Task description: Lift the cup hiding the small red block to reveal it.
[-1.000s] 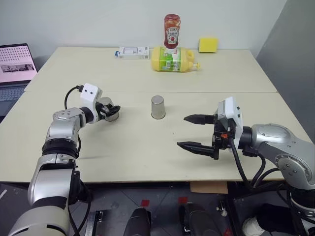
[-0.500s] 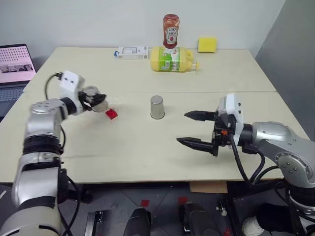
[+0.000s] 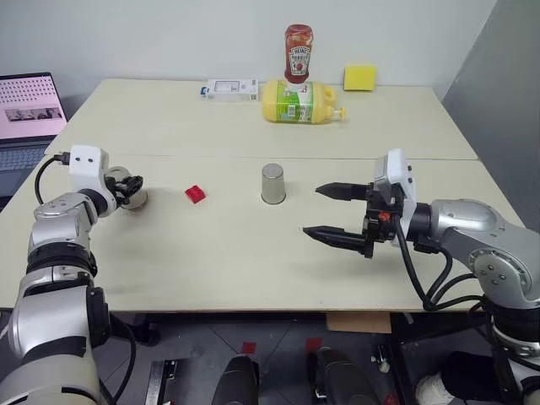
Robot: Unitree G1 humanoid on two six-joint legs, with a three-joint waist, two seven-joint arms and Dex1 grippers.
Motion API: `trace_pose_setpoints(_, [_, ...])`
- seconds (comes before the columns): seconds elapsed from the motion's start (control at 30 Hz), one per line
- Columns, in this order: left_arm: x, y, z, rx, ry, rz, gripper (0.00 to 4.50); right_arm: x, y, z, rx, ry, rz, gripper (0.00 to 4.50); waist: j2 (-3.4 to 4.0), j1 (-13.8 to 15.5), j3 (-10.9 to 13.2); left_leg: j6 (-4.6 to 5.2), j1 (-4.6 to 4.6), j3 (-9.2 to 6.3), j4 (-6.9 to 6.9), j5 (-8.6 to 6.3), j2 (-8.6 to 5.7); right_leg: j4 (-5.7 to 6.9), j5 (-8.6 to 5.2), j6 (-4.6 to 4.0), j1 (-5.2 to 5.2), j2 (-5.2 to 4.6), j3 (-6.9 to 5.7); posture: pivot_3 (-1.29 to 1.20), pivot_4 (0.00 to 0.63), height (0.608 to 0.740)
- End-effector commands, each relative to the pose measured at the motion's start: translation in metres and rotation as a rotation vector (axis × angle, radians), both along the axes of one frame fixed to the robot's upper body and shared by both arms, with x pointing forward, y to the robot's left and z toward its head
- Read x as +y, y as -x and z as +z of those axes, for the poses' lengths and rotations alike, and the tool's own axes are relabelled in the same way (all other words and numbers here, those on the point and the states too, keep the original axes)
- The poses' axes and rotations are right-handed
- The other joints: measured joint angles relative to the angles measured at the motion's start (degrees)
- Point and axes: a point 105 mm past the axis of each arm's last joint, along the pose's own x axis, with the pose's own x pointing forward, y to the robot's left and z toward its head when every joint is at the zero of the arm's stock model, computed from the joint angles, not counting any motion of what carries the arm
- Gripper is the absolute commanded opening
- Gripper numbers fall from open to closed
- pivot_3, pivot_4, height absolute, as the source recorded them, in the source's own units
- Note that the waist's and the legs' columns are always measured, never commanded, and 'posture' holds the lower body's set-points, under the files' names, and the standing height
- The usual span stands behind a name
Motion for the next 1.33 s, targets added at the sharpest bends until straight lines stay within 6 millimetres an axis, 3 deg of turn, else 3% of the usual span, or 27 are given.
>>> trace_pose_setpoints(0.03, [0.002,-0.003,0.015,-0.062,0.033,0.013,2.66,-0.001,0.002,0.003,-0.052,0.030,0.008,4.50,0.00,0.0,0.0,0.00,0.00,0.00,0.00,0.00,0.00,0.01,0.00,0.00,0.00,0.00,0.00,0.00,0.150,0.740])
trace_pose_setpoints(0.07, [0.001,-0.003,0.013,-0.056,0.050,0.010,3.37,0.000,0.002,0.002,-0.053,0.033,0.008,4.50,0.00,0.0,0.0,0.00,0.00,0.00,0.01,0.00,0.00,0.02,0.00,0.00,0.00,0.00,-0.01,0.00,0.150,0.740])
trace_pose_setpoints(0.27, [0.000,-0.004,0.019,-0.072,0.048,-0.009,4.43,-0.001,0.002,0.001,-0.055,0.037,0.010,4.50,0.00,0.0,0.0,0.00,0.02,0.00,0.01,0.00,0.00,0.02,0.01,-0.01,0.00,0.01,0.00,0.00,0.150,0.740])
trace_pose_setpoints(0.4, [-0.001,-0.004,0.029,-0.103,0.039,-0.020,4.43,-0.001,0.002,0.003,-0.059,0.029,0.015,4.50,0.00,0.0,0.0,0.00,0.01,0.00,0.01,0.00,0.01,0.02,0.03,-0.05,0.00,0.01,0.00,0.00,0.150,0.740])
trace_pose_setpoints(0.53, [-0.004,-0.001,0.065,-0.238,-0.051,-0.059,4.43,-0.002,0.002,0.003,-0.057,0.021,0.013,4.50,-0.01,0.0,0.0,-0.01,0.00,0.00,0.01,0.00,0.02,0.02,0.03,-0.05,0.00,0.00,-0.01,0.00,0.150,0.740])
trace_pose_setpoints(0.67, [-0.006,0.004,0.087,-0.299,-0.115,-0.043,4.43,-0.003,0.002,0.003,-0.057,0.013,0.010,4.50,0.00,0.0,0.0,-0.01,0.02,0.00,0.01,0.01,0.03,0.02,0.04,-0.06,0.00,0.00,0.01,0.00,0.150,0.740])
trace_pose_setpoints(0.77, [-0.025,0.011,0.105,-0.324,-0.217,-0.129,4.43,-0.004,0.000,0.003,-0.062,0.003,-0.002,4.50,0.00,0.0,0.0,-0.01,0.02,0.00,0.00,0.01,0.03,0.02,0.04,-0.06,0.00,0.00,0.01,0.00,0.150,0.740])
trace_pose_setpoints(0.87, [-0.052,0.025,0.104,-0.267,-0.235,-0.308,4.43,-0.008,-0.002,0.001,-0.068,0.004,-0.020,4.50,0.00,-0.1,0.0,-0.02,0.02,0.01,0.01,0.01,0.03,0.04,0.04,-0.07,0.01,0.00,0.03,0.00,0.150,0.740])
trace_pose_setpoints(0.93, [-0.065,0.046,0.098,-0.209,-0.244,-0.437,4.43,-0.015,-0.004,-0.003,-0.073,0.022,-0.047,4.50,0.00,-0.2,0.0,-0.02,0.03,0.02,0.00,0.01,0.04,0.03,0.04,-0.07,0.01,-0.01,0.04,0.00,0.150,0.740])
trace_pose_setpoints(1.07, [-0.068,0.079,0.085,-0.066,-0.266,-0.549,4.43,-0.031,-0.007,-0.012,-0.076,0.045,-0.099,4.50,0.02,-0.2,0.0,-0.02,0.06,0.04,-0.04,0.01,0.08,0.02,0.02,-0.09,-0.01,-0.01,0.06,0.00,0.150,0.740])
trace_pose_setpoints(1.33, [-0.071,0.109,0.071,0.049,-0.277,-0.614,4.43,-0.067,-0.006,-0.011,-0.098,0.056,-0.188,4.50,0.02,0.1,0.0,0.00,0.21,0.06,0.00,0.01,0.09,0.03,-0.06,0.05,0.08,0.05,0.06,0.00,0.150,0.740])
